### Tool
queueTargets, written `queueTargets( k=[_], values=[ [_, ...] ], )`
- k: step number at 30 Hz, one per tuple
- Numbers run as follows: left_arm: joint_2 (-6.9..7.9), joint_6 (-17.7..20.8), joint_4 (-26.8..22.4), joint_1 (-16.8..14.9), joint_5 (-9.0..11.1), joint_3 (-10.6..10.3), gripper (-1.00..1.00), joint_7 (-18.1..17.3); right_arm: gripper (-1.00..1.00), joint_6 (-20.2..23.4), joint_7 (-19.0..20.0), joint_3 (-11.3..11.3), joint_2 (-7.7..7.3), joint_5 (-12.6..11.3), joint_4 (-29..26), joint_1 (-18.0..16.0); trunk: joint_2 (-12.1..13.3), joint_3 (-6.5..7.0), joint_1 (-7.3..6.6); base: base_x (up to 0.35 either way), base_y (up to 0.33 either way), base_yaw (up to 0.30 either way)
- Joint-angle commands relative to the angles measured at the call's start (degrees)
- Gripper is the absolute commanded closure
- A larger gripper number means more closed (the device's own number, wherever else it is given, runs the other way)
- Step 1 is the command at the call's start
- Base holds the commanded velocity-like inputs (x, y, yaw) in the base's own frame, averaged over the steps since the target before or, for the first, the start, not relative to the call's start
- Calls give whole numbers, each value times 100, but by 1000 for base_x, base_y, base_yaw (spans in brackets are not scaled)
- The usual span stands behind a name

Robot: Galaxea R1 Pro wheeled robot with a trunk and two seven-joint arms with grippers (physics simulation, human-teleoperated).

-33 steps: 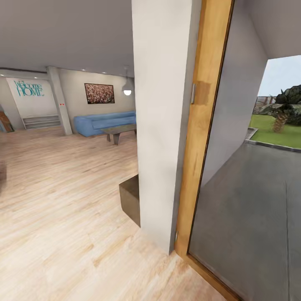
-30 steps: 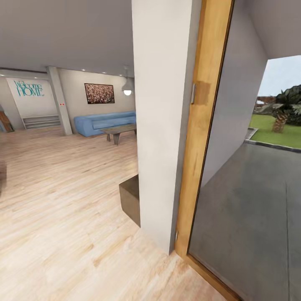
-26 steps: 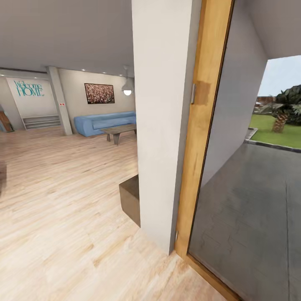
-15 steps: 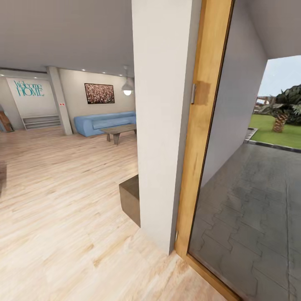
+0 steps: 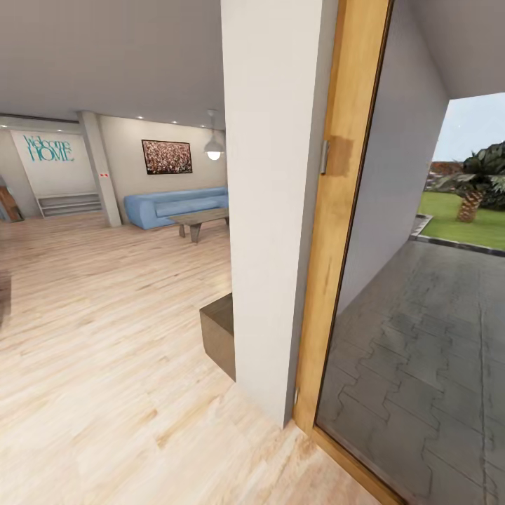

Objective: Pick up the poster from the kitchen countertop and hang it on one of the wall nails in the kitchen.

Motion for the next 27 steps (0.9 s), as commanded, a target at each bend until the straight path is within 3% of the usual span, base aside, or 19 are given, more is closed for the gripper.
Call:
queueTargets(
  k=[1,4,8,27],
  values=[
    [2,-47,-1962,1,-4,10,-100,0,-100,-27,-3,1,-1,-3,-661,-19,-3,-4,0,0,0,0],
    [68,-467,-2009,2,-1,42,-100,2,-100,-62,-3,6,-4,8,-522,-30,-3,-4,0,0,0,0],
    [109,-633,-1955,3,9,46,-100,2,-100,-71,2,19,-5,37,-392,-32,-3,-4,0,0,0,0],
    [115,-659,-1830,3,21,47,-100,2,-100,-52,3,44,45,41,-303,-33,-3,-4,0,0,0,224]
  ],
)
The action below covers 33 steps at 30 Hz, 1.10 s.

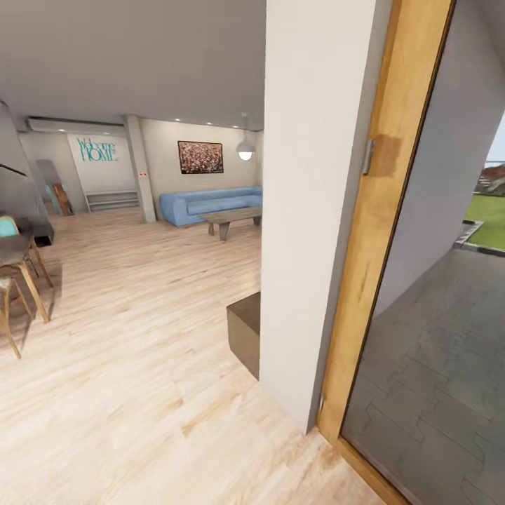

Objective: Pick up the poster from the kitchen countertop and hang it on one of the wall nails in the kitchen.

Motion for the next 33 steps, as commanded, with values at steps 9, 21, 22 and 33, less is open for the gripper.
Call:
queueTargets(
  k=[9,21,22,33],
  values=[
    [-1,-9,-6,2,-2,6,-100,0,-100,-43,8,28,-11,190,350,-3,-3,-5,0,0,0,20],
    [-1,-9,2,2,-6,6,-100,0,-100,-55,-7,26,10,223,368,-3,-3,-5,0,0,0,164],
    [-1,-9,2,2,-5,6,-100,0,-100,-55,-7,27,10,223,368,-3,-3,-5,0,0,0,283],
    [-1,-9,3,2,-6,6,-100,0,-100,-56,-8,28,13,224,368,-3,-3,-5,0,0,0,291]
  ],
)
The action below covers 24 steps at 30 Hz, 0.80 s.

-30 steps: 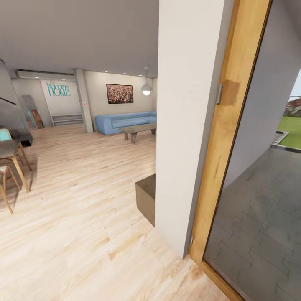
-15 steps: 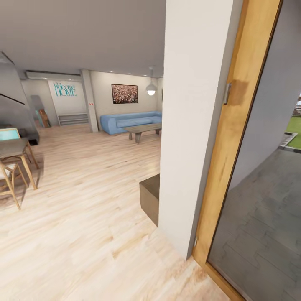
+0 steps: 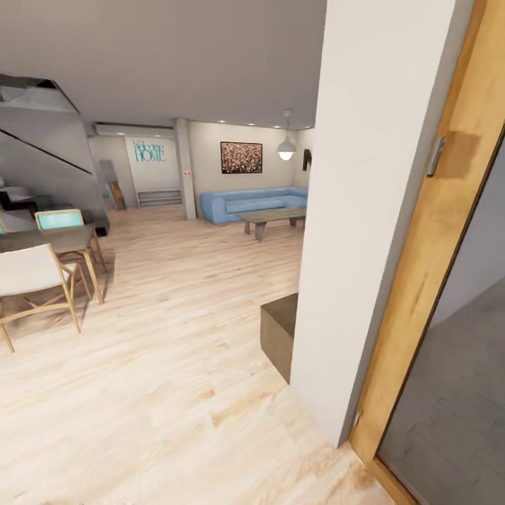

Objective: Pick up the poster from the kitchen countertop and hang it on one of the wall nails in the kitchen.

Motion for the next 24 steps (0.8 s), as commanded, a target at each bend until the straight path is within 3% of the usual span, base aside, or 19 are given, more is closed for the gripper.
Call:
queueTargets(
  k=[1,11,24],
  values=[
    [-1,-9,-6,2,-4,6,-100,0,-100,-17,-2,3,1,21,5,-4,-3,-5,0,0,0,293],
    [-1,-9,-6,2,-2,6,-100,0,-100,-13,-1,4,5,21,5,-4,-3,-6,0,0,10,279],
    [-1,-9,-6,2,1,10,-100,0,-100,-31,-2,-14,13,21,5,-4,-3,-8,0,0,149,177]
  ],
)
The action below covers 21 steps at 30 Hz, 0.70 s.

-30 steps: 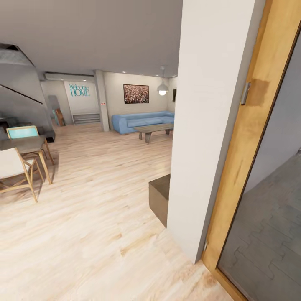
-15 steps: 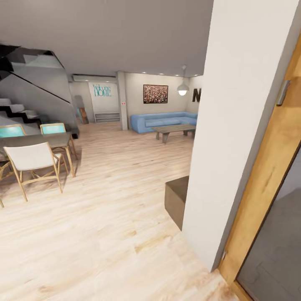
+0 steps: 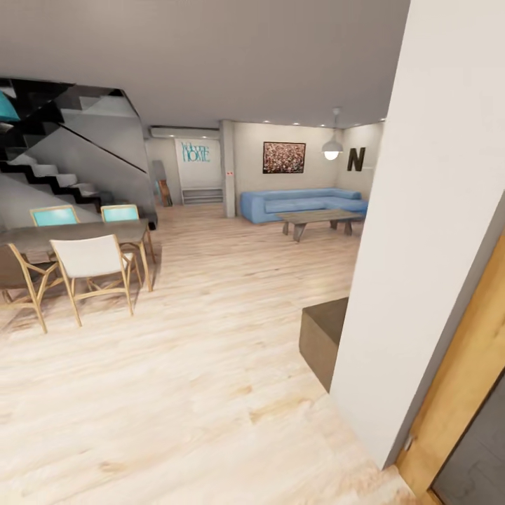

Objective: Pick up the poster from the kitchen countertop and hang it on one of the wall nails in the kitchen.

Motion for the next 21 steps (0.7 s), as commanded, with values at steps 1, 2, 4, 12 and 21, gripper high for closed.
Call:
queueTargets(
  k=[1,2,4,12,21],
  values=[
    [-1,-9,-6,2,-2,4,-100,0,-100,-19,-3,2,-1,21,4,-3,-2,-5,0,0,17,283],
    [-1,-9,-6,2,-3,2,-100,0,-100,-20,-3,6,2,21,4,-3,-2,-5,0,0,4,291],
    [-1,-9,-6,2,-2,2,-100,0,-100,-20,-3,8,3,21,4,-3,-2,-5,0,0,3,291],
    [-1,-9,-6,2,-3,2,-100,0,-100,-21,-8,11,8,21,4,-3,-2,-5,0,0,1,293],
    [-1,-9,-6,2,-3,5,-100,0,-100,-19,-8,13,8,21,4,-3,-2,-5,0,1,1,282]
  ],
)
